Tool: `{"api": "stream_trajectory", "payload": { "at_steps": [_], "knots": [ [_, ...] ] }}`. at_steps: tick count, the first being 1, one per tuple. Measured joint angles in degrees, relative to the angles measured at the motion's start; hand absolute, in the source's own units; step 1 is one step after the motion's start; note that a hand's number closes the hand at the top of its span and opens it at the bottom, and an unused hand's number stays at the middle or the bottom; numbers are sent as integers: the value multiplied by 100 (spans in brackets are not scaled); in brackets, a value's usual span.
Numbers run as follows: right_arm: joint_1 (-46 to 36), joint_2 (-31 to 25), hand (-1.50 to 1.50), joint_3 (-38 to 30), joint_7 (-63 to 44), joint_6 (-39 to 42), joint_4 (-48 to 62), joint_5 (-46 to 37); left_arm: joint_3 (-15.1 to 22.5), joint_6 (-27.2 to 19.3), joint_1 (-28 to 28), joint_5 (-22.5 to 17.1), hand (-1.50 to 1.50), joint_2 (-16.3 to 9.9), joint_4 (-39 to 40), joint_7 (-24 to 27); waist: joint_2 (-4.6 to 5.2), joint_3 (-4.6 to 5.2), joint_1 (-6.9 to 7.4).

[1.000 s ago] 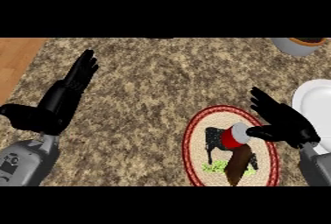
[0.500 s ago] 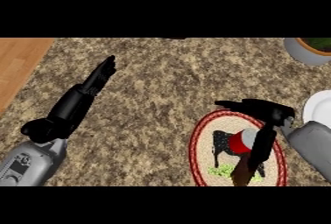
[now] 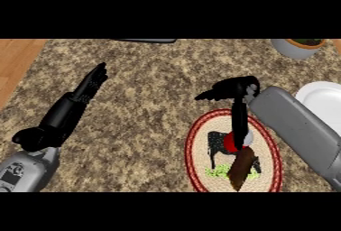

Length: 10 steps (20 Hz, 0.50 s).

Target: Pick the can from the placemat and place it in the plate

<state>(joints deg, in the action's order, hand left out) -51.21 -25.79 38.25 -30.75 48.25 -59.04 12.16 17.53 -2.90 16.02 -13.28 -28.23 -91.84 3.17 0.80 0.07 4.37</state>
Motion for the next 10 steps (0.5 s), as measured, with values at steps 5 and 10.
{"api": "stream_trajectory", "payload": {
  "at_steps": [5, 10],
  "knots": [
    [-728, 501, -150, 11, -524, 725, 1157, 420, -63, -53, -38, 109, 0, 63, 65, 32, -18, 2, -124],
    [-1365, 778, -150, 80, -763, 1219, 2049, 460, -176, 20, -115, 137, 0, 36, 31, 79, -24, -1, -175]
  ]
}}
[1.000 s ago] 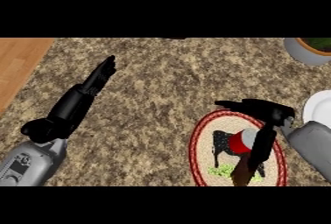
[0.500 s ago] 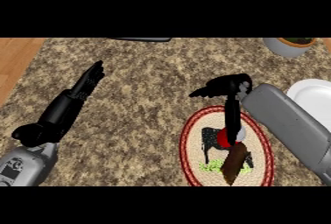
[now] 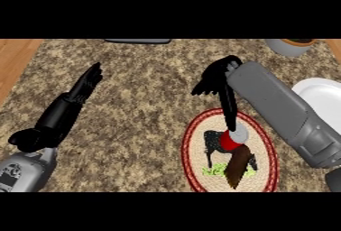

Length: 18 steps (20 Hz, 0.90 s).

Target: Pick the can from the placemat and place it in the plate

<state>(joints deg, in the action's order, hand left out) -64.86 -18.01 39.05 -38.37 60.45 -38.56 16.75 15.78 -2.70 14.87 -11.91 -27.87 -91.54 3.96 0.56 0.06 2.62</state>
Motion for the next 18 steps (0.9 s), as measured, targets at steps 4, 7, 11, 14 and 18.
{"api": "stream_trajectory", "payload": {
  "at_steps": [4, 7, 11, 14, 18],
  "knots": [
    [-393, 151, -150, 4, 85, 255, 671, -226, -12, 33, -67, 88, 0, 64, 29, 39, 9, -3, -18],
    [-596, 217, -150, -35, 221, 343, 1132, -457, -58, 31, -132, 123, 0, 80, -98, -33, 17, -5, -2],
    [-727, 364, -150, -79, 455, 453, 1552, -726, -158, 104, -154, 149, 0, 91, -143, -76, 18, -7, -18],
    [-741, 471, -150, -101, 637, 534, 1768, -878, -176, 140, -231, 198, 0, 141, -162, -41, 20, -7, -25],
    [-648, 536, -150, -59, 857, 644, 1842, -1135, -233, 198, -260, 244, 0, 192, -168, -83, 12, -8, -61]
  ]
}}
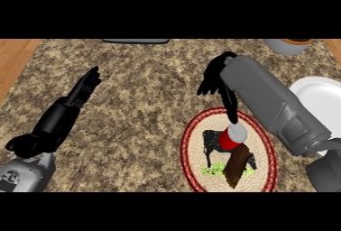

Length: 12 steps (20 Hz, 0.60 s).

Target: Pick the can from the placemat and place it in the plate

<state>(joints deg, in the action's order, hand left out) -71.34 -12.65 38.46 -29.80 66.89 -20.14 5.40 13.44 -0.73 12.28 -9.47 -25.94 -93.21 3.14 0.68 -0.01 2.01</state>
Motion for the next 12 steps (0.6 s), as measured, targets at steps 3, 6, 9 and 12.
{"api": "stream_trajectory", "payload": {
  "at_steps": [3, 6, 9, 12],
  "knots": [
    [140, 9, -150, 72, 176, 91, -74, -181, -124, 101, -43, -62, 0, -35, -42, -31, -8, -1, -19],
    [279, 61, -150, 143, 292, 134, -115, -366, -178, 158, -75, -12, 0, 31, 113, 127, -10, 0, -43],
    [488, 23, -150, 245, 424, 172, -252, -579, -218, 187, -161, 43, 0, 57, 76, 168, -16, -1, -51],
    [611, 143, -150, 295, 443, 185, -269, -708, -278, 221, -33, 69, 0, 81, 110, 33, -25, -1, -77]
  ]
}}
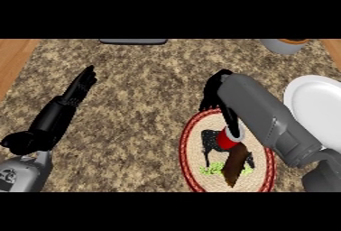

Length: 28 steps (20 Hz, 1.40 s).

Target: Pick the can from the placemat and place it in the plate

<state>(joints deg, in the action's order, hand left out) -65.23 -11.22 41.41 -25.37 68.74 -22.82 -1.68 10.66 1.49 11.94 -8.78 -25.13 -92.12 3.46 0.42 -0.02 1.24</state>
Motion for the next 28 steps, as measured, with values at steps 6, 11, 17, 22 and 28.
{"api": "stream_trajectory", "payload": {
  "at_steps": [6, 11, 17, 22, 28],
  "knots": [
    [309, 56, -150, 42, 75, 56, -155, -212, -16, 3, -40, 157, 0, 162, 55, 8, -27, 2, -37],
    [645, -38, -150, 139, 96, 108, -627, -304, -86, 43, -199, 197, 0, 170, -107, -20, -116, 20, -75],
    [973, -244, -150, 220, 185, 156, -1193, -434, -202, 142, -131, 222, 0, 189, -117, -93, -132, 18, -66],
    [1196, -470, 150, 325, 354, 175, -1788, -591, -275, 249, -105, 173, 0, 195, -193, -221, -124, 38, -65],
    [1423, -624, 150, 304, 588, 56, -2311, -880, -344, 326, -97, 263, 0, 273, -66, -97, -108, 45, -62]
  ]
}}
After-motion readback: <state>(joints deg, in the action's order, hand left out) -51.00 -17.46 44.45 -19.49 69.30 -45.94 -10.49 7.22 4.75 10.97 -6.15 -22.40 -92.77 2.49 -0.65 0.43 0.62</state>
